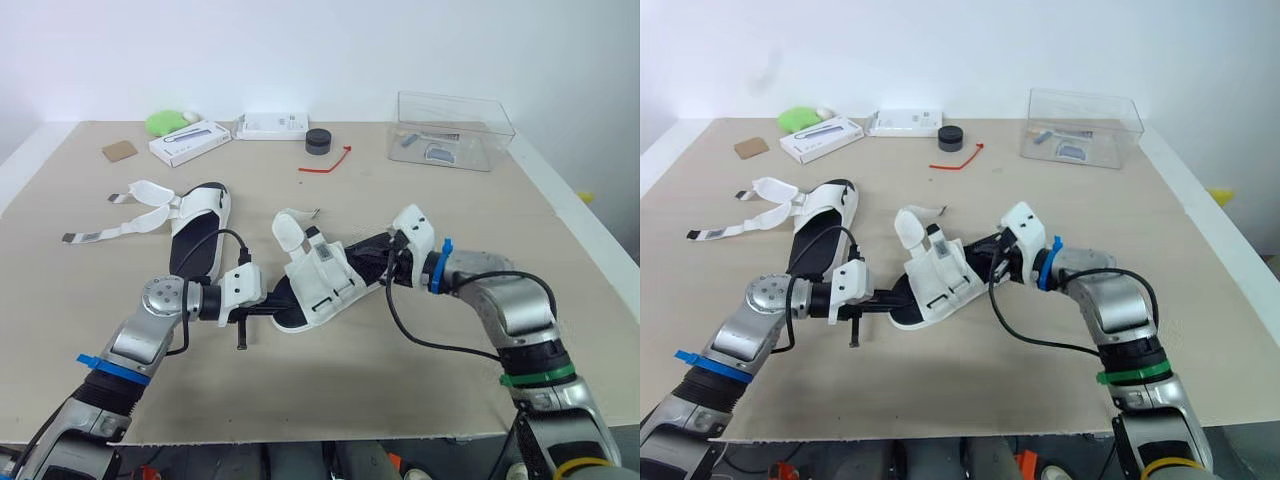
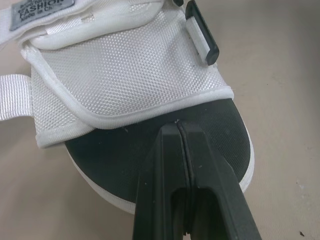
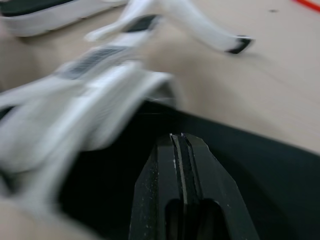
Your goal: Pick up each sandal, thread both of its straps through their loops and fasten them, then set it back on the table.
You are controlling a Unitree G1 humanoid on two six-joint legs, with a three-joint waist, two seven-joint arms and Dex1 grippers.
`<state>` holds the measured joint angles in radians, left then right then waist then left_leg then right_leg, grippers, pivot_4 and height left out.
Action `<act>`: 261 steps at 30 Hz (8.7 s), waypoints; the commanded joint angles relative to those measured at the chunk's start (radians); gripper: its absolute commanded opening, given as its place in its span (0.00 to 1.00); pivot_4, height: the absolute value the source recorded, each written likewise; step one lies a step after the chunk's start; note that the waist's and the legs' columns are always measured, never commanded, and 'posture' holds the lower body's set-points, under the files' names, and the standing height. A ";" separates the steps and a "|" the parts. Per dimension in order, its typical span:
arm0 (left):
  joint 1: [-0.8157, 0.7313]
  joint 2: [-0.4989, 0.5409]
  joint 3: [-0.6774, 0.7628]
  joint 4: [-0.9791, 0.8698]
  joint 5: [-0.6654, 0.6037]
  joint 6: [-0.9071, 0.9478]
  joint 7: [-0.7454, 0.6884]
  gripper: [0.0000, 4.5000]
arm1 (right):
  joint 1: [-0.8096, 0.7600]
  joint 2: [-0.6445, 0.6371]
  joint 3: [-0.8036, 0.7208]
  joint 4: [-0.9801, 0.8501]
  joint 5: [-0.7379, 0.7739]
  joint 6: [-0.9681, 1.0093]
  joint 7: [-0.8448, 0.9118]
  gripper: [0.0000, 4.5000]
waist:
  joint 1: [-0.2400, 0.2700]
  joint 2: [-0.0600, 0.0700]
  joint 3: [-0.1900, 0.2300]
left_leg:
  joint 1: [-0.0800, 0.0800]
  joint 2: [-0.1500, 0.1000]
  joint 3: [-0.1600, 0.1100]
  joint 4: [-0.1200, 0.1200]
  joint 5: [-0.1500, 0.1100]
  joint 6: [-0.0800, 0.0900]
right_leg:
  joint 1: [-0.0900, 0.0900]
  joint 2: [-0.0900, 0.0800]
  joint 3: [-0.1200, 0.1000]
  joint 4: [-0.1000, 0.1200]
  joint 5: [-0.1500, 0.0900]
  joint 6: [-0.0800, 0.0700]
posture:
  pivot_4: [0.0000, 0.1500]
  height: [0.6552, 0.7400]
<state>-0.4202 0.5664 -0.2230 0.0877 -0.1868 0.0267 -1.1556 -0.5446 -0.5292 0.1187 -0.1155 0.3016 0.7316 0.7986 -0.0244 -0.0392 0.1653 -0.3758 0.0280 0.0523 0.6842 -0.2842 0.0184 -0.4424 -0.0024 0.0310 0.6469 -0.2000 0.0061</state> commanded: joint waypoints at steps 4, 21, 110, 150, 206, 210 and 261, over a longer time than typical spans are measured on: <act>-0.031 0.001 0.013 0.023 0.001 0.003 0.000 0.00 | 0.066 -0.002 0.030 -0.165 0.047 0.087 -0.002 0.01 | 0.001 0.000 0.000 | 0.000 0.000 0.000 0.000 0.000 0.000 | 0.000 0.003 0.000 0.000 0.000 0.000 | 1.00 1.00; -0.034 0.003 0.016 0.039 0.002 -0.009 -0.009 0.00 | 0.153 -0.128 0.058 -0.391 0.186 0.266 0.057 0.01 | 0.001 0.000 0.000 | -0.001 -0.001 -0.001 0.000 -0.001 0.000 | 0.000 0.002 0.000 0.000 -0.003 0.002 | 1.00 1.00; 0.009 0.000 0.002 0.011 0.015 -0.024 0.010 0.00 | -0.374 0.116 0.224 0.582 -0.467 -1.613 0.292 0.01 | -0.006 0.003 0.001 | -0.004 -0.002 0.000 0.001 -0.003 -0.001 | -0.002 -0.004 -0.003 0.000 0.005 -0.004 | 1.00 1.00; -0.027 -0.018 -0.010 0.046 0.016 -0.027 -0.037 0.00 | -0.063 -0.606 0.306 -0.408 0.891 -0.262 -0.019 0.85 | 0.004 0.003 0.001 | 0.004 0.001 0.010 0.001 -0.002 -0.001 | 0.001 -0.004 0.006 0.000 0.001 0.001 | 1.00 1.00; -0.056 -0.027 -0.002 0.097 0.011 -0.027 -0.069 0.00 | -0.089 0.095 0.046 -0.260 0.933 0.841 -0.573 0.64 | 0.000 -0.001 -0.001 | -0.001 0.000 0.007 0.003 -0.003 0.001 | -0.001 -0.002 0.006 -0.001 0.000 0.006 | 1.00 1.00; -0.051 -0.030 -0.003 0.095 0.011 -0.026 -0.068 0.00 | -0.081 0.144 0.043 -0.255 0.896 0.847 -0.601 0.64 | 0.000 -0.001 -0.001 | -0.001 0.000 0.006 0.003 -0.003 0.001 | -0.001 -0.002 0.006 -0.001 0.000 0.006 | 1.00 1.00; -0.062 -0.057 -0.010 0.122 0.028 -0.061 -0.043 0.00 | -0.470 0.032 -0.006 0.276 0.937 0.883 -0.437 0.01 | 0.000 0.000 -0.001 | -0.009 -0.001 -0.001 0.004 -0.005 0.005 | -0.002 -0.004 -0.002 -0.005 0.002 0.000 | 1.00 1.00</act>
<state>-0.4808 0.5104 -0.2282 0.1892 -0.1829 -0.0407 -1.2204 -0.9827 -0.4859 0.1195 0.1605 1.2103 1.6164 0.3481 -0.0242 -0.0392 0.1645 -0.3852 0.0267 0.0508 0.6878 -0.2895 0.0235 -0.4446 -0.0067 0.0289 0.6420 -0.1979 0.0063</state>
